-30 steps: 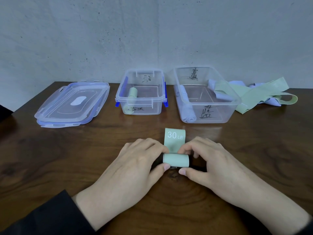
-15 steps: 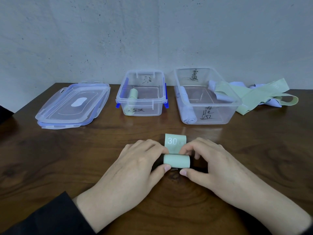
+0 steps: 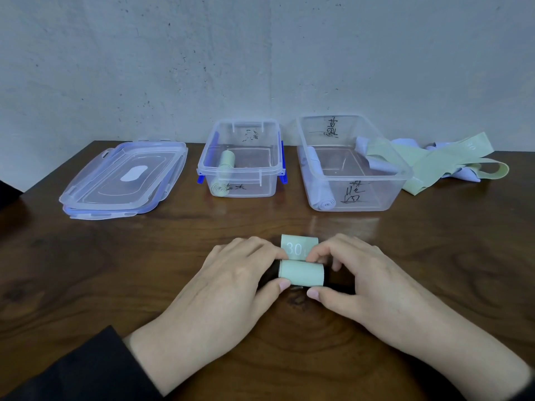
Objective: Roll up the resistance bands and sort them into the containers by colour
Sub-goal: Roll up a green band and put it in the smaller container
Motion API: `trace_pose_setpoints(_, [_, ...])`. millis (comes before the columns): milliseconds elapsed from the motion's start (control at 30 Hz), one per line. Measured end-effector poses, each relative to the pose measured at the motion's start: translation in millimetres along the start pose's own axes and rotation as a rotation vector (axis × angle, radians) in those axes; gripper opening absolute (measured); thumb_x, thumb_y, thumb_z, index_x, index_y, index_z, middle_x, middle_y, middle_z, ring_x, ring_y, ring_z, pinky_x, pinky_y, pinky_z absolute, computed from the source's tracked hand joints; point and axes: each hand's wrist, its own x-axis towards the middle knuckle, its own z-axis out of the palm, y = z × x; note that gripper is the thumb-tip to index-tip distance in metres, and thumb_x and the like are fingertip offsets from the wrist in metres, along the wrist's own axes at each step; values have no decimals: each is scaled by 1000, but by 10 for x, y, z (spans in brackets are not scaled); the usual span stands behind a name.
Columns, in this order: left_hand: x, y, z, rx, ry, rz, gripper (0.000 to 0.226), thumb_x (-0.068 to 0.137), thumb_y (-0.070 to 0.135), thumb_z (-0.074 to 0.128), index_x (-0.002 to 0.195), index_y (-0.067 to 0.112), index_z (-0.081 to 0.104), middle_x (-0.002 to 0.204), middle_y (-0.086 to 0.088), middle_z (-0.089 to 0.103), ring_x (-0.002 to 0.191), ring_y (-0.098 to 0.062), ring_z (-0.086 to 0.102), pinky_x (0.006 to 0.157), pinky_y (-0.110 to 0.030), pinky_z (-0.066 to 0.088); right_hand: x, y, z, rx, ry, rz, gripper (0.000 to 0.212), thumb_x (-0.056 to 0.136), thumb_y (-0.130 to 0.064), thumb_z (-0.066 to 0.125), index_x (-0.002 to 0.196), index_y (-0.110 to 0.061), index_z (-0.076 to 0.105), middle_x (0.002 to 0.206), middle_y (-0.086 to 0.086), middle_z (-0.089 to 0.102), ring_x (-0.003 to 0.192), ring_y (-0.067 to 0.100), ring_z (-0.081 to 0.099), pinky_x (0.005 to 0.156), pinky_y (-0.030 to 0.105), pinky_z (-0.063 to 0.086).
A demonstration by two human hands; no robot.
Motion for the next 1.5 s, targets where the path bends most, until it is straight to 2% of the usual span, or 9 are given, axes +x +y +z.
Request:
trace_pose_setpoints(267, [1,-21,2,0,-11,-7,36,89,56,48,124,46,44,122,29,45,114,7,38,101,-20,31,-9,3,2,-6,11,-18,20,87,-55,55,106,-50,54,108,-30,47,110,-3,42,91,18,36])
trace_pose_setpoints(433, [1,-8,-4,-2,4,1,37,91,55,40,125,44,47,122,29,46,114,6,39,101,-20,32,0,-12,-2,7,13,-6,28,82,-59,59,107,-53,49,104,-30,47,107,-4,44,93,20,37])
trace_pose_setpoints(567, [3,-1,0,-9,2,0,41,92,57,33,128,43,48,123,28,46,115,4,40,100,-20,32,5,-20,-10,-3,15,-15,20,84,-52,64,100,-50,52,104,-34,44,105,-1,44,92,21,35])
trace_pose_setpoints(800, [7,-4,-8,-20,-5,-5,32,88,57,48,117,45,47,117,28,47,108,3,42,96,-20,32,-10,-19,-15,-23,-2,-26,23,88,-57,51,109,-50,54,108,-29,48,110,-4,41,95,18,34])
trace_pose_setpoints(900, [9,-7,-7,-19,-9,-8,31,90,56,42,118,45,48,117,28,47,109,2,44,97,-21,33,-21,-22,-19,13,23,-6,27,86,-57,57,111,-51,51,105,-29,50,109,-6,41,91,16,34])
trace_pose_setpoints(1000, [12,-5,-8,-17,-3,-5,36,92,57,36,122,44,49,118,28,47,110,3,44,96,-22,35,-21,-25,-21,18,28,-13,25,84,-52,64,104,-49,50,103,-28,50,108,-6,41,88,16,32])
trace_pose_setpoints(1233, [13,-15,-17,-25,-11,-5,30,90,55,49,119,48,45,118,30,45,110,4,42,97,-20,33,-22,-20,-18,-29,35,-41,17,88,-53,56,104,-49,52,99,-25,49,107,-2,43,95,21,35])
trace_pose_setpoints(1400, [28,-42,4,-15,4,8,32,93,56,38,123,47,46,118,29,44,112,4,42,99,-21,32,-13,-44,-20,10,71,-9,17,87,-52,56,103,-49,50,103,-24,48,107,-1,46,90,21,39])
trace_pose_setpoints(1500, [44,-37,1,-78,43,-9,28,95,51,45,122,47,43,118,27,46,113,5,42,99,-22,33,3,-32,0,8,97,-11,15,86,-53,54,100,-47,56,103,-23,48,105,1,48,90,24,41])
